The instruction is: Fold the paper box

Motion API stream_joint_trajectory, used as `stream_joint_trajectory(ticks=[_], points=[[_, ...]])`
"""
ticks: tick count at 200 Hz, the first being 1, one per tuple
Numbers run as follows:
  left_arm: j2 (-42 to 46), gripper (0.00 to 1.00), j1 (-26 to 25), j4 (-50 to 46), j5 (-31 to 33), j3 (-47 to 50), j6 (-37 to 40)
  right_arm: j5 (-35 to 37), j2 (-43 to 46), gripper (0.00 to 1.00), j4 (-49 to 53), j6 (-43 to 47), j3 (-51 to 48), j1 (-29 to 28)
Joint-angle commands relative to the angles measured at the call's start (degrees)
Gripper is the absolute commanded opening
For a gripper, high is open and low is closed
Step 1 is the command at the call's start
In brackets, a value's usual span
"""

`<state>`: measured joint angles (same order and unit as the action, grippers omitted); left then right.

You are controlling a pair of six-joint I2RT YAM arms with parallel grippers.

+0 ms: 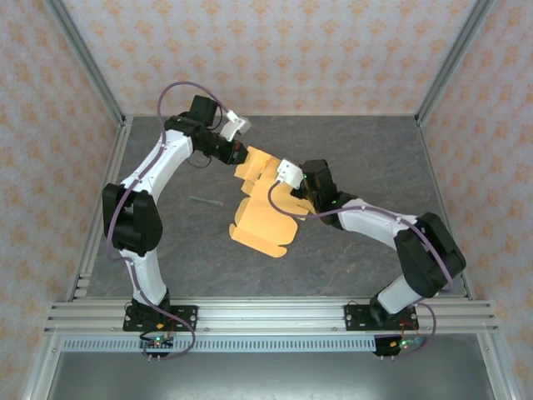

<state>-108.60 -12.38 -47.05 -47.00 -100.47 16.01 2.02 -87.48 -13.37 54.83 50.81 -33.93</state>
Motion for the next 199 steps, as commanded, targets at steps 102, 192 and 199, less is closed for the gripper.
stream_joint_trajectory(ticks=[102, 192, 199], points=[[21.26, 0.45, 1.46, 26.28, 18.34, 28.62, -30.95, -10.65, 5.42, 0.0, 38.16, -23.99, 13.07, 3.96], [26.86, 0.21, -17.31, 47.86, 26.55, 47.99, -55.08, -19.02, 1.36, 0.0, 50.41, -48.21, 21.34, 5.42], [24.81, 0.18, -18.04, 49.6, 26.67, 47.71, -55.4, -18.99, 1.16, 0.0, 50.35, -48.23, 21.34, 5.6]])
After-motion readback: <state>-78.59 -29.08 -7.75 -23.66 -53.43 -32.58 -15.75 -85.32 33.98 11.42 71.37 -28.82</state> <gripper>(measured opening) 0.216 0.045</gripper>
